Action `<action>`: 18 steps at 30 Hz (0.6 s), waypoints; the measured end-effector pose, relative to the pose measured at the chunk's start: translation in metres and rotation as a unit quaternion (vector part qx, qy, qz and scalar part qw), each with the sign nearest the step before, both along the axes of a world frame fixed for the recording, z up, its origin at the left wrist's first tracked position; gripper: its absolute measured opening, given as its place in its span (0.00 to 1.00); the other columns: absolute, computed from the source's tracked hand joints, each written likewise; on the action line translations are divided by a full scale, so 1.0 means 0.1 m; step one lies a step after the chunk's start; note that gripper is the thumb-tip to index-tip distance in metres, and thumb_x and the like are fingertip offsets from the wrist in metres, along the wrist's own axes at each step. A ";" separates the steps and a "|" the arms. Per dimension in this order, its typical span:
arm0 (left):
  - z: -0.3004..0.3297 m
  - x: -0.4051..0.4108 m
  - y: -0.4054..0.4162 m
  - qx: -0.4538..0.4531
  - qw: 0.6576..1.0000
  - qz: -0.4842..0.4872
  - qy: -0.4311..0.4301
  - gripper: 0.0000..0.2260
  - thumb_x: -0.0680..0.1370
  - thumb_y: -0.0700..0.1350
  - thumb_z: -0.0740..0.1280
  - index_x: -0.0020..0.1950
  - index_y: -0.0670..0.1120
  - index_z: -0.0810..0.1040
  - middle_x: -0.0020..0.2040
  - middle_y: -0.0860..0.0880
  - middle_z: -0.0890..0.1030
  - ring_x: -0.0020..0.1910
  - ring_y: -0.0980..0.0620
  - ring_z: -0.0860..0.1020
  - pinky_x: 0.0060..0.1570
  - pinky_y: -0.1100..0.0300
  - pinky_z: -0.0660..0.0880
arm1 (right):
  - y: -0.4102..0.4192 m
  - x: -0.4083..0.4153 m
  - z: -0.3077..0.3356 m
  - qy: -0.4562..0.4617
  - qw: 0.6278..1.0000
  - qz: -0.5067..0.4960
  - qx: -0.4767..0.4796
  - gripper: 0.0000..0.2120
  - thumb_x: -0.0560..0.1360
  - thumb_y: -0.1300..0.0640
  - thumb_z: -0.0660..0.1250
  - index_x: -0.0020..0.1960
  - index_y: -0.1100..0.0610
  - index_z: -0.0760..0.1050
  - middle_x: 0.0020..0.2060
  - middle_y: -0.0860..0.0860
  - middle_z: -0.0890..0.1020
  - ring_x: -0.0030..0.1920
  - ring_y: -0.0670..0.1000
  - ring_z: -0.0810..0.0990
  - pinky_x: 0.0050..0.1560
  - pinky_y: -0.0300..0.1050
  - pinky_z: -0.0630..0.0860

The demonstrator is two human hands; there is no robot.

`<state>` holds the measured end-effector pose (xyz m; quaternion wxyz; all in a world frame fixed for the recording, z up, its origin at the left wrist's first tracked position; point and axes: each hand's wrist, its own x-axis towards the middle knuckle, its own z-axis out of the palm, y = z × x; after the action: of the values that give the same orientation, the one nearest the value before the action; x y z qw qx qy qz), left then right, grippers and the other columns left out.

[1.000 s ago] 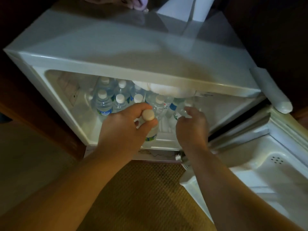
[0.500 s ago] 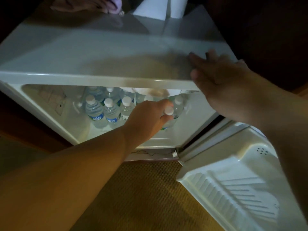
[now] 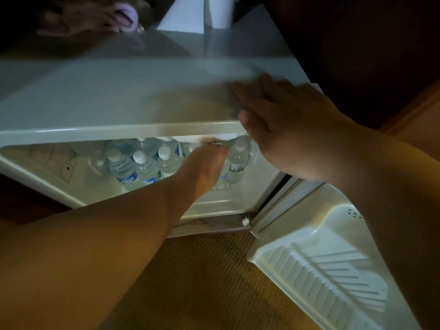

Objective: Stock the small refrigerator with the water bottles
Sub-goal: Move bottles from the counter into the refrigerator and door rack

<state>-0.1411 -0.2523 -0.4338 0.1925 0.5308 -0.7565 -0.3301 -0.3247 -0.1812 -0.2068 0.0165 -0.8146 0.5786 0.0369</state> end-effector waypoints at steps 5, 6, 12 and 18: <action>0.29 -0.18 0.10 0.004 0.994 0.040 -0.105 0.33 0.75 0.56 0.51 0.71 0.37 0.74 0.71 0.34 0.76 0.73 0.32 0.70 0.72 0.40 0.67 | -0.01 -0.01 0.00 0.000 1.000 -0.003 0.009 0.27 0.84 0.38 0.38 0.81 0.37 0.37 0.84 0.53 0.47 0.83 0.58 0.49 0.81 0.58 0.45; 0.32 -0.23 0.14 -0.002 0.992 0.039 -0.116 0.29 0.79 0.52 0.51 0.72 0.36 0.74 0.70 0.33 0.76 0.71 0.32 0.71 0.70 0.40 0.68 | -0.01 -0.01 0.01 0.000 1.000 -0.003 0.011 0.27 0.84 0.38 0.39 0.81 0.36 0.37 0.84 0.53 0.47 0.83 0.58 0.48 0.81 0.58 0.45; 0.38 -0.20 0.38 -0.105 0.956 0.006 -0.276 0.32 0.78 0.30 0.67 0.82 0.41 0.63 0.79 0.42 0.69 0.76 0.41 0.70 0.74 0.49 0.70 | 0.02 0.00 0.02 0.002 1.000 -0.006 0.019 0.26 0.85 0.39 0.38 0.81 0.36 0.35 0.84 0.52 0.44 0.83 0.57 0.45 0.81 0.56 0.42; 0.42 -0.16 0.41 -0.087 0.949 0.018 -0.302 0.35 0.78 0.31 0.68 0.82 0.45 0.60 0.75 0.41 0.72 0.71 0.38 0.75 0.68 0.43 0.76 | 0.07 0.01 0.02 0.003 1.000 -0.002 0.007 0.27 0.85 0.39 0.37 0.82 0.39 0.36 0.84 0.54 0.45 0.83 0.58 0.45 0.81 0.59 0.43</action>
<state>-0.1573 -0.2116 -0.3918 0.0062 0.6002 -0.7955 -0.0832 -0.3234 -0.1741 -0.2050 0.0204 -0.8132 0.5800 0.0431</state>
